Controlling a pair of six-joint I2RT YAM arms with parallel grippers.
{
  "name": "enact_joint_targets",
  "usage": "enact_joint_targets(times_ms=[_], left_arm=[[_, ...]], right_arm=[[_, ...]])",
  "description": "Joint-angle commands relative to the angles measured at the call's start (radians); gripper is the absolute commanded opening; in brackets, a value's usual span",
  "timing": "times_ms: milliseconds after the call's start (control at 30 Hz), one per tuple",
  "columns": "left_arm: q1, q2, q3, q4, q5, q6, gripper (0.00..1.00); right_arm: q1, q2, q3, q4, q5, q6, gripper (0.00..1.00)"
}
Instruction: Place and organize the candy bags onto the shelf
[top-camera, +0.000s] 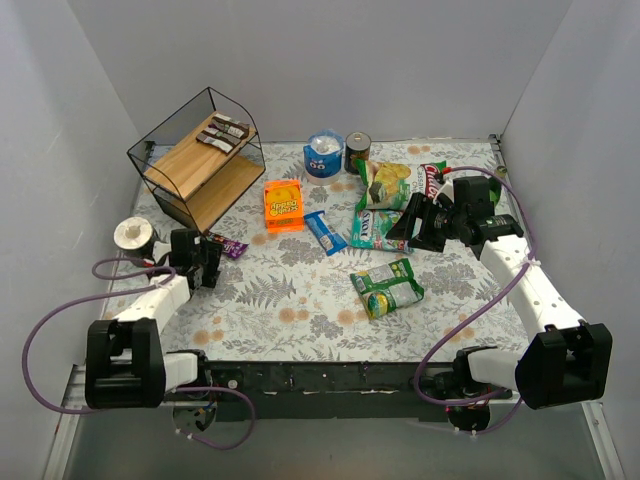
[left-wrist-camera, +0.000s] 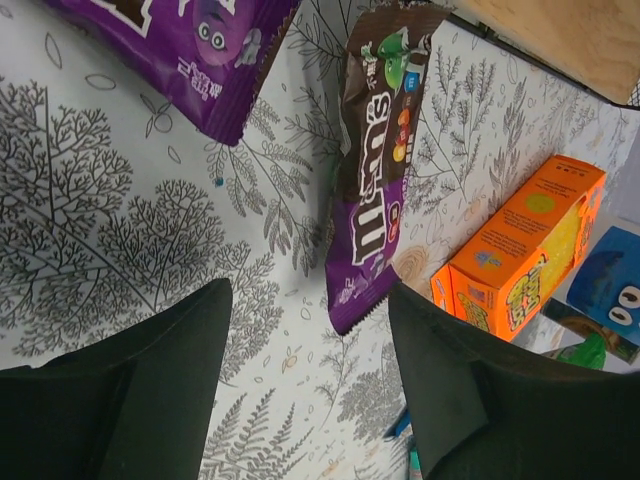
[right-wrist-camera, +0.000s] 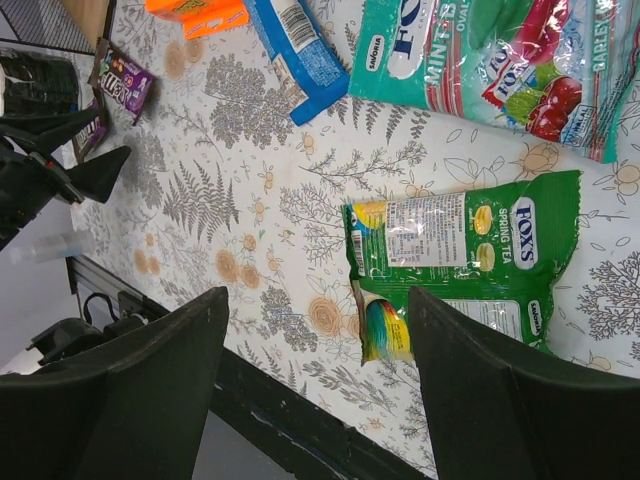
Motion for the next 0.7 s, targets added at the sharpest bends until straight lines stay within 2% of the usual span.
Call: enact_joint_targets(times_ms=[0,233,333,567,667], left_arm=[[0.002,0.049,-0.009,0.13,-0.056,0.062,0.62],[0.004,0.115,-0.016,0.225,-0.059,0.107,0.62],[0.002,0.146,-0.011,0.248,-0.065,0.127,0.58],[0.002,0.211,0.012,0.281,-0.063,0.137,0.43],[0.002,0.237,0.034,0.271,-0.065,0.148,0.34]], right_arm=[[-0.005,-0.002,0.03,-0.003,0.007,-0.009,0.79],[-0.006,0.01,0.042,-0.006,0.012,-0.009,0.78],[-0.006,0.018,0.048,-0.01,0.014,-0.01,0.78],[-0.006,0.028,0.06,-0.018,0.015,-0.013,0.76],[-0.005,0.032,0.063,-0.019,0.015,-0.016,0.76]])
